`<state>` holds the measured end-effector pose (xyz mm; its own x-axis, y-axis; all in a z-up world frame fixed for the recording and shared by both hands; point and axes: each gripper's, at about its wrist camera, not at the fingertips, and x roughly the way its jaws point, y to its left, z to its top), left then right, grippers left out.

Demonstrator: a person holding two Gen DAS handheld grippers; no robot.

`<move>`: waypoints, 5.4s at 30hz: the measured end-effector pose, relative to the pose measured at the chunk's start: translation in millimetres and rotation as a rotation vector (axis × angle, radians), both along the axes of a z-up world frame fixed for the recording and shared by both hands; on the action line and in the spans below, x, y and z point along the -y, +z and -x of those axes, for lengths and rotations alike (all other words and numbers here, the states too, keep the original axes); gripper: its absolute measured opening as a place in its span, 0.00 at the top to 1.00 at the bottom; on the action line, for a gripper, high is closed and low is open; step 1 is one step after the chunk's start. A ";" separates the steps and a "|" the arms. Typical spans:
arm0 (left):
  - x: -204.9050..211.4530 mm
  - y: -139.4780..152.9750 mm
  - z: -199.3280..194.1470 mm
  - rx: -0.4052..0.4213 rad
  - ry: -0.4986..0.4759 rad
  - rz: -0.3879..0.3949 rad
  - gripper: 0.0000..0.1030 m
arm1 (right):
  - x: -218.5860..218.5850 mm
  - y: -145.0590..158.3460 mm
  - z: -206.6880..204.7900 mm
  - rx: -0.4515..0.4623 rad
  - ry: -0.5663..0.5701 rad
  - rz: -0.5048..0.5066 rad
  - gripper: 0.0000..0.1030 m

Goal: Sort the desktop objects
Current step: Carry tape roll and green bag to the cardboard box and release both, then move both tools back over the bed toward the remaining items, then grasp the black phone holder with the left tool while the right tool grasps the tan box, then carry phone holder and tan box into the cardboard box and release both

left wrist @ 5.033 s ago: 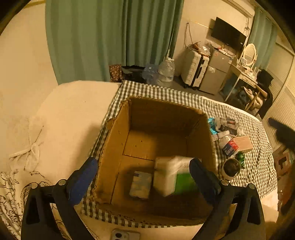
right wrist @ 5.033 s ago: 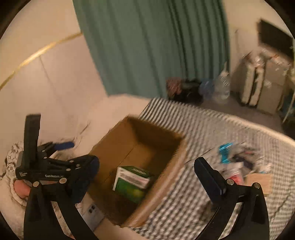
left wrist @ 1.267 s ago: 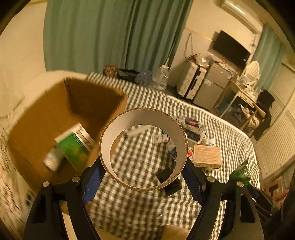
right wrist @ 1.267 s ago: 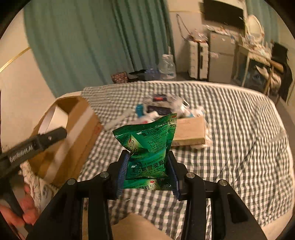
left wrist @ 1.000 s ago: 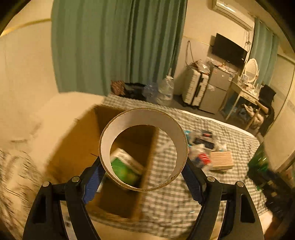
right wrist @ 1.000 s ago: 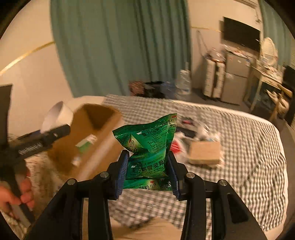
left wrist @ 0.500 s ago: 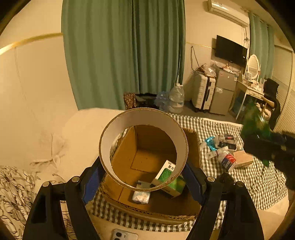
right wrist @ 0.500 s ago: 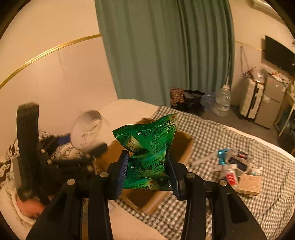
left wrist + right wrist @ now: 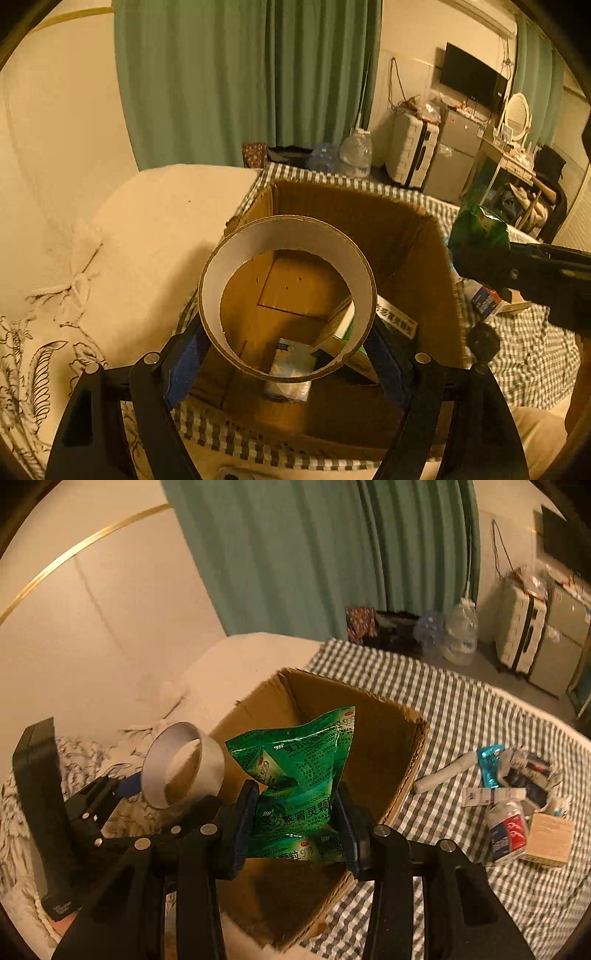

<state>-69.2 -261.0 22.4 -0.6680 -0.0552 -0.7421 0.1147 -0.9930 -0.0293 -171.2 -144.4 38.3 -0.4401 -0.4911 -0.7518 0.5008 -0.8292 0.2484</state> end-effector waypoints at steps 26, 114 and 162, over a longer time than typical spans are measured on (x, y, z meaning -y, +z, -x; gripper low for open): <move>-60.2 85.4 -43.8 -0.125 -0.109 -0.021 0.00 | -130.0 87.9 -72.9 -0.293 -0.213 0.003 0.07; -241.2 -152.3 51.4 0.203 -0.134 -0.386 0.50 | -290.4 -138.0 12.1 -0.096 -0.546 -0.063 0.68; -15.7 83.6 -7.6 -0.137 -0.022 -0.070 0.50 | -33.8 86.6 -50.3 -0.327 -0.067 0.048 0.72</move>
